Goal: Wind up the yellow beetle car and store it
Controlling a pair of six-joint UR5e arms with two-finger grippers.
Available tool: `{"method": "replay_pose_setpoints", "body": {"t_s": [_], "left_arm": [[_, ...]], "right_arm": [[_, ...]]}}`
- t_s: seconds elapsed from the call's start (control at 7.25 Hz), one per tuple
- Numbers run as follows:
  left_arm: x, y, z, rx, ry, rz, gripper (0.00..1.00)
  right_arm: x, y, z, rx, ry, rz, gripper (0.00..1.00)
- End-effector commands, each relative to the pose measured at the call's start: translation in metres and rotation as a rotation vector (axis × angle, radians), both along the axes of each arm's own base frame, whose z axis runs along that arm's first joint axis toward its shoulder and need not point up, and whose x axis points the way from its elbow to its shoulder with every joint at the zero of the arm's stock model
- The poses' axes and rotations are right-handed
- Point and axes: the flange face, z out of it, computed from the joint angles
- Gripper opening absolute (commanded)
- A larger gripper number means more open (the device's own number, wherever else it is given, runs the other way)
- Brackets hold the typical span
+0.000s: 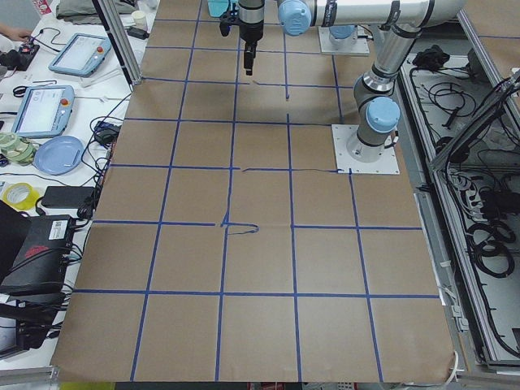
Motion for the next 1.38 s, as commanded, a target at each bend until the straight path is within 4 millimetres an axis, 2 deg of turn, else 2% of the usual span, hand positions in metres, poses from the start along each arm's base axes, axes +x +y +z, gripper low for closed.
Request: {"method": "replay_pose_setpoints", "body": {"t_s": [0.0, 0.14, 0.28, 0.55, 0.69, 0.97, 1.24], "left_arm": [[0.003, 0.001, 0.001, 0.002, -0.002, 0.006, 1.0], [0.007, 0.001, 0.002, -0.001, -0.002, 0.014, 1.0], [0.009, 0.001, 0.002, 0.0, -0.004, 0.016, 1.0], [0.01, 0.003, 0.005, -0.004, -0.01, 0.019, 1.0], [0.011, 0.004, 0.006, -0.009, -0.009, 0.02, 1.0], [0.018, 0.002, 0.006, -0.01, -0.009, 0.036, 1.0], [0.02, 0.002, 0.006, -0.009, -0.008, 0.04, 1.0]], "right_arm": [[0.084, 0.002, 0.001, -0.001, 0.014, -0.111, 1.0], [0.124, 0.008, 0.001, -0.001, 0.022, -0.17, 1.0], [0.156, 0.015, 0.003, -0.005, 0.031, -0.234, 1.0], [0.201, 0.023, 0.005, -0.043, 0.026, -0.295, 1.0], [0.213, 0.023, 0.005, -0.058, 0.027, -0.391, 1.0], [0.212, 0.022, 0.006, -0.067, 0.038, -0.483, 1.0], [0.211, 0.025, 0.011, -0.068, 0.041, -0.669, 1.0]]}}
